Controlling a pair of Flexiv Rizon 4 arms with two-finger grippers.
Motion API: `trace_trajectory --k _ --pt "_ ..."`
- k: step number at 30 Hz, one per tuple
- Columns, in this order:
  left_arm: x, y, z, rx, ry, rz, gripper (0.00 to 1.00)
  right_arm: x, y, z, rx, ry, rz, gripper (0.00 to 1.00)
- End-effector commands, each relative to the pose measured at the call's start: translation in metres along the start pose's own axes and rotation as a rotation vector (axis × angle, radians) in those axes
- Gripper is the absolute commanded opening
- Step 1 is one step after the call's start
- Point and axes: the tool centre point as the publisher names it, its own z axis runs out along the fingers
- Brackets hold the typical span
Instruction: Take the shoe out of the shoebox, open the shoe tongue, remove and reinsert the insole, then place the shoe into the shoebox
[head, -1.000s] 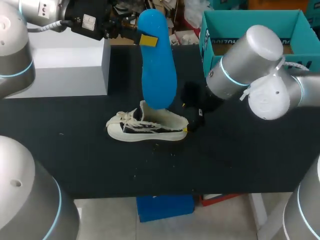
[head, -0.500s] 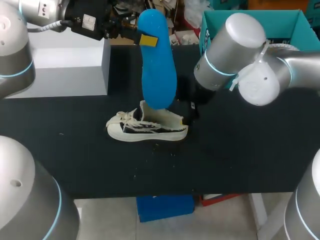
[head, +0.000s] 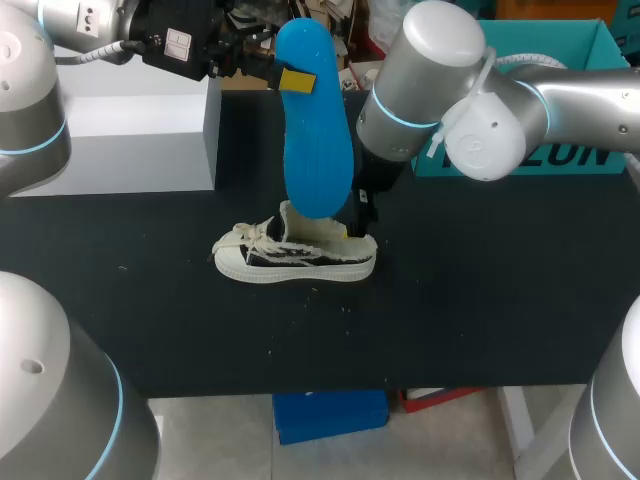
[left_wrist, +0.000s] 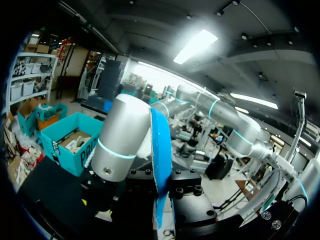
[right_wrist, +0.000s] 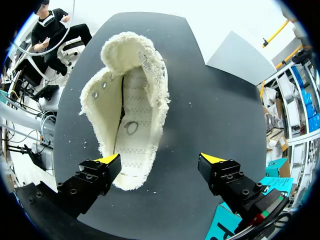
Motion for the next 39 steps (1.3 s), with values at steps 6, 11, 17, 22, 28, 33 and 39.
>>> trace_trajectory --k 6,11,17,22,28,33,39 --pt "-0.001 0.001 0.001 -0.001 -0.001 0.001 0.00 -0.014 0.029 0.025 0.105 0.035 -0.005 1.00" --pt "-0.001 0.001 0.001 -0.001 -0.001 0.001 0.00 -0.015 0.035 0.029 0.092 0.049 0.002 1.00" --pt "-0.001 0.001 0.001 -0.001 -0.001 0.001 0.00 -0.015 0.040 0.036 0.078 0.061 0.005 1.00" --pt "-0.001 0.001 0.001 -0.001 -0.001 0.001 0.00 -0.014 0.043 0.040 0.063 0.073 0.010 1.00" --pt "-0.001 0.001 0.001 -0.001 -0.001 0.001 0.00 -0.015 0.051 0.046 0.043 0.084 0.002 1.00" --pt "-0.001 0.001 0.001 -0.001 -0.001 0.001 0.00 -0.015 0.056 0.052 0.044 0.117 -0.010 0.26" --pt "-0.001 0.001 0.001 -0.001 -0.001 0.001 0.00 -0.015 0.056 0.052 0.044 0.117 -0.010 0.00"
